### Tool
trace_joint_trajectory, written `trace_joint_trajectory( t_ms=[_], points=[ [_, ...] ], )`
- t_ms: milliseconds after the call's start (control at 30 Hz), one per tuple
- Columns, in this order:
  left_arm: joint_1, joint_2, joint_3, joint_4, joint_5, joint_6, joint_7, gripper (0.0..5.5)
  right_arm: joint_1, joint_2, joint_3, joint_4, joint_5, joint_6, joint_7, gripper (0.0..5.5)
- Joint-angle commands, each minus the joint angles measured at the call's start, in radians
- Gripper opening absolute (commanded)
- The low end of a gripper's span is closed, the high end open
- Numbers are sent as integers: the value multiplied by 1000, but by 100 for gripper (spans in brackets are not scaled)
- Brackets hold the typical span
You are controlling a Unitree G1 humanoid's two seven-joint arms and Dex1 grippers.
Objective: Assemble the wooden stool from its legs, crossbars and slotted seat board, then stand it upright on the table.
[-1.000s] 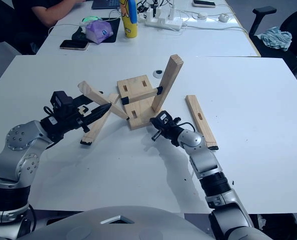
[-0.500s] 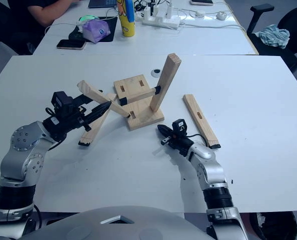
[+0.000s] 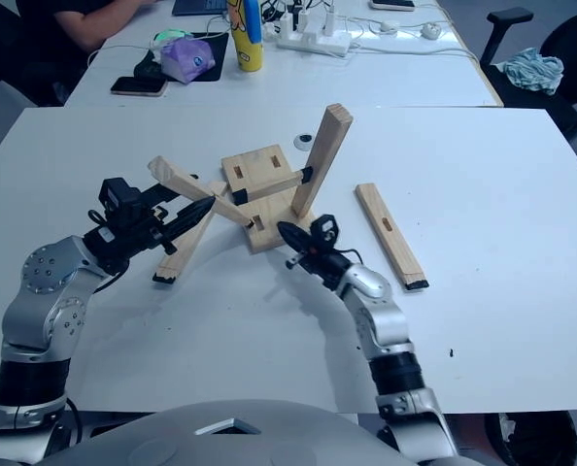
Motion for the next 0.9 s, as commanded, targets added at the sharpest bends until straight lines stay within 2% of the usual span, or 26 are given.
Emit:
trace_joint_trajectory(
  t_ms=[33, 200, 433, 700, 900],
  points=[
    [-1, -3, -16, 17, 7, 13, -9, 208, -88, 40, 19, 136, -111, -91, -100, 0],
    [1, -1, -15, 22, 4, 15, -17, 208, -116, 41, 34, 206, -195, -121, -166, 0],
    [27, -3, -6, 5, 2, 19, -7, 208, -98, 32, 100, 221, -274, -20, -174, 0],
    [29, 4, 4, -25, -12, 38, 6, 208, -89, -42, 117, 286, -350, 221, -209, 0],
    [19, 14, 27, -38, -24, 53, 13, 208, -89, -139, 184, 283, -385, 372, -124, 0]
  ],
)
